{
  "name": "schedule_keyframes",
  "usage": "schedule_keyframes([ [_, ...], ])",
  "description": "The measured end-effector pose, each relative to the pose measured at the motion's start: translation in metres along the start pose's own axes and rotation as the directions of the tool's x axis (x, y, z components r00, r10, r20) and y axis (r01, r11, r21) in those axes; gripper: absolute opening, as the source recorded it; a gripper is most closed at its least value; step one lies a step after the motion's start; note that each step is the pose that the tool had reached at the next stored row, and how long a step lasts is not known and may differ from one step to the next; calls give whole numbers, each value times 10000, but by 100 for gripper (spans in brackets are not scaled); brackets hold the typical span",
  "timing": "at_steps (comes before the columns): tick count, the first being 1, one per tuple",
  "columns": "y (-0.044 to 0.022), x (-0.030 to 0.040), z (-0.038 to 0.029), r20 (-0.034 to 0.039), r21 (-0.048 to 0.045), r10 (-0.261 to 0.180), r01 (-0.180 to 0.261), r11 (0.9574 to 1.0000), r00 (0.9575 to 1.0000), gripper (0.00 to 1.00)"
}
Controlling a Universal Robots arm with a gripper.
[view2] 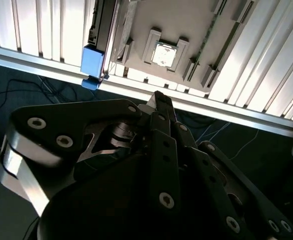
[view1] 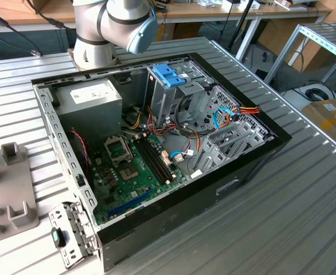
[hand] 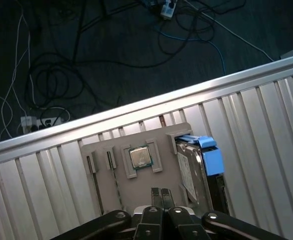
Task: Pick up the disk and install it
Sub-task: 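Pick up the disk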
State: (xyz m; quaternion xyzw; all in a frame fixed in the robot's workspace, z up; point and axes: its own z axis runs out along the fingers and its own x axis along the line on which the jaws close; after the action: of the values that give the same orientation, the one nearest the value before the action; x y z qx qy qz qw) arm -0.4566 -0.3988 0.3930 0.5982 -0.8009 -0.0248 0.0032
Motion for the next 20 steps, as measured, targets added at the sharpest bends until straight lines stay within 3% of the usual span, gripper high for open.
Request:
schedule_keyframes([
  [13, -3, -1, 0, -30, -18, -682, 682, 9977, 9977, 10],
  [14, -3, -1, 0, -30, -18, -681, 681, 9977, 9977, 47],
  [15, -8, -35, 36, -30, -18, -682, 682, 9977, 9977, 54],
  [16, -12, -57, 76, -29, -18, -682, 682, 9977, 9977, 54],
  [20, -16, -60, 103, -30, -18, -682, 682, 9977, 9977, 54],
])
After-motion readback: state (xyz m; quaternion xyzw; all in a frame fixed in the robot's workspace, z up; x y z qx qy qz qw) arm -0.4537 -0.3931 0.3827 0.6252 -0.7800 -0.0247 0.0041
